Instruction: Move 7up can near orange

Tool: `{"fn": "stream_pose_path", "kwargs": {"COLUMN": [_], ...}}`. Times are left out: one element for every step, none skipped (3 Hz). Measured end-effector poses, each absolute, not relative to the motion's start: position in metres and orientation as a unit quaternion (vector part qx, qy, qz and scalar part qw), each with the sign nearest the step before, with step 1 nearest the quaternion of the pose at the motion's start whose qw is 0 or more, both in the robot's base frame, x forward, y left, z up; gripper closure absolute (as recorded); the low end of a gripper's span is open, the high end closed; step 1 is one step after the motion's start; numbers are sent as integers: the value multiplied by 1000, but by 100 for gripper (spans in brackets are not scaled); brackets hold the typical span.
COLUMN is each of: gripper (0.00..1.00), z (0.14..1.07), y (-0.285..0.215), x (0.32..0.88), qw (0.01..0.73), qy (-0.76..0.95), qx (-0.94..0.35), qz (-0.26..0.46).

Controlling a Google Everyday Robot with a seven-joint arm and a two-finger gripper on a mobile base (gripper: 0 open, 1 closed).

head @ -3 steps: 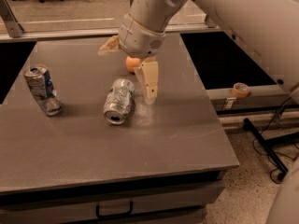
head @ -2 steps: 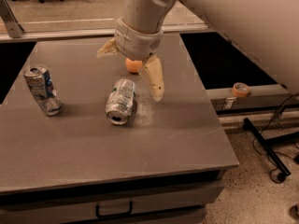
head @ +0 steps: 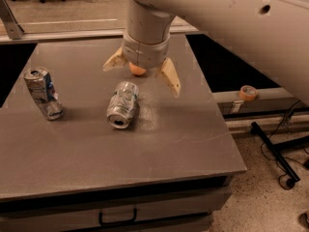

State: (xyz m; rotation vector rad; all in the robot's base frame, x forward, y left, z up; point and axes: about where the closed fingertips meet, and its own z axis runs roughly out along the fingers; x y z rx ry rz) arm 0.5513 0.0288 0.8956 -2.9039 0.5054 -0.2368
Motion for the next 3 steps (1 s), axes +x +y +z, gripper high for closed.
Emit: {"fn": "stream_pose_path", "kwargs": {"gripper": [0,0,17], "z": [885,872,856], "y": [38,49,62], "x": [542,533,530], "qw": [104,117,115], "qy": [114,95,90], "qx": [-988,-989,-989], "qz": [-31,4,5]}}
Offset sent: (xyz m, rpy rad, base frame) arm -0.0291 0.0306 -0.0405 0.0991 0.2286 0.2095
